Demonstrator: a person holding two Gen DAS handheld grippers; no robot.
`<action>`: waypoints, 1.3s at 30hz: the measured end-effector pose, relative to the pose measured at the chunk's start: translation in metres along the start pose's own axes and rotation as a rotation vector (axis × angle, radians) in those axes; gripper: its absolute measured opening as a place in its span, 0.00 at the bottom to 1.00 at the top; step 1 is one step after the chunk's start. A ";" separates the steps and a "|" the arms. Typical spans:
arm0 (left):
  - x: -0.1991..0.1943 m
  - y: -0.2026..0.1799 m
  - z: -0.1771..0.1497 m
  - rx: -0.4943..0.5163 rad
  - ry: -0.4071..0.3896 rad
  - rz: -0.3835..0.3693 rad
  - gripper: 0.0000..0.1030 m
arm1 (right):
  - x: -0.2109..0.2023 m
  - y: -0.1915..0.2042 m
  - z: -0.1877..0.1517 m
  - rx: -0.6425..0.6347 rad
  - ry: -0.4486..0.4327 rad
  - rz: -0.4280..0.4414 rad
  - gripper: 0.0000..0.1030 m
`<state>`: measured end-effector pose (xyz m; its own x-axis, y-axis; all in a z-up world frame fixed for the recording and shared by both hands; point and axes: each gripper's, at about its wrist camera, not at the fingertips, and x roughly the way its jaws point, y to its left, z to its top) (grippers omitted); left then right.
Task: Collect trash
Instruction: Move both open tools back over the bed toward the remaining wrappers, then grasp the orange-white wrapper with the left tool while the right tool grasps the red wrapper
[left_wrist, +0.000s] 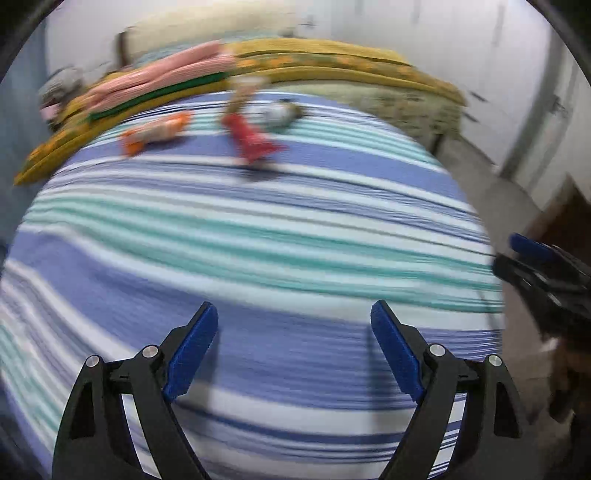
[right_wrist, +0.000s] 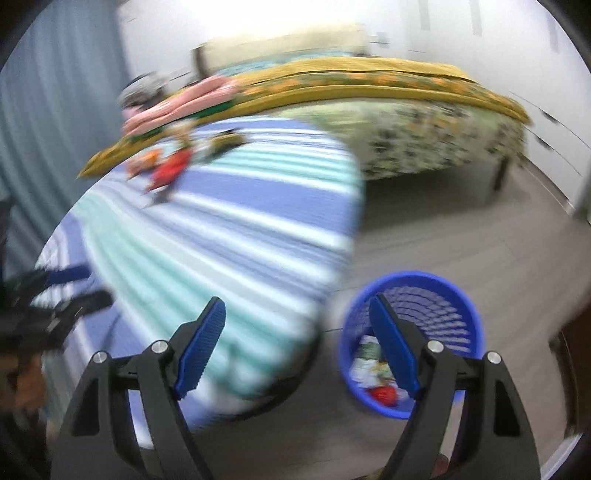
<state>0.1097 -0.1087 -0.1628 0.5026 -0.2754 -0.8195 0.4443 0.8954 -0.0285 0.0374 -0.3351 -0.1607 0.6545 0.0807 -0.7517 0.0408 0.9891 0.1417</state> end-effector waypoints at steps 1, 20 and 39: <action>0.000 0.016 0.002 -0.015 0.001 0.024 0.82 | 0.003 0.010 0.002 -0.016 0.007 0.012 0.76; 0.028 0.134 0.026 -0.099 -0.005 0.124 0.94 | 0.087 0.092 0.083 -0.125 0.108 0.049 0.76; 0.027 0.133 0.025 -0.104 -0.007 0.121 0.94 | 0.162 0.132 0.142 -0.169 0.153 0.016 0.20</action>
<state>0.2007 -0.0060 -0.1749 0.5529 -0.1656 -0.8166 0.3015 0.9534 0.0108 0.2562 -0.2089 -0.1724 0.5314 0.1018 -0.8410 -0.1041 0.9931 0.0545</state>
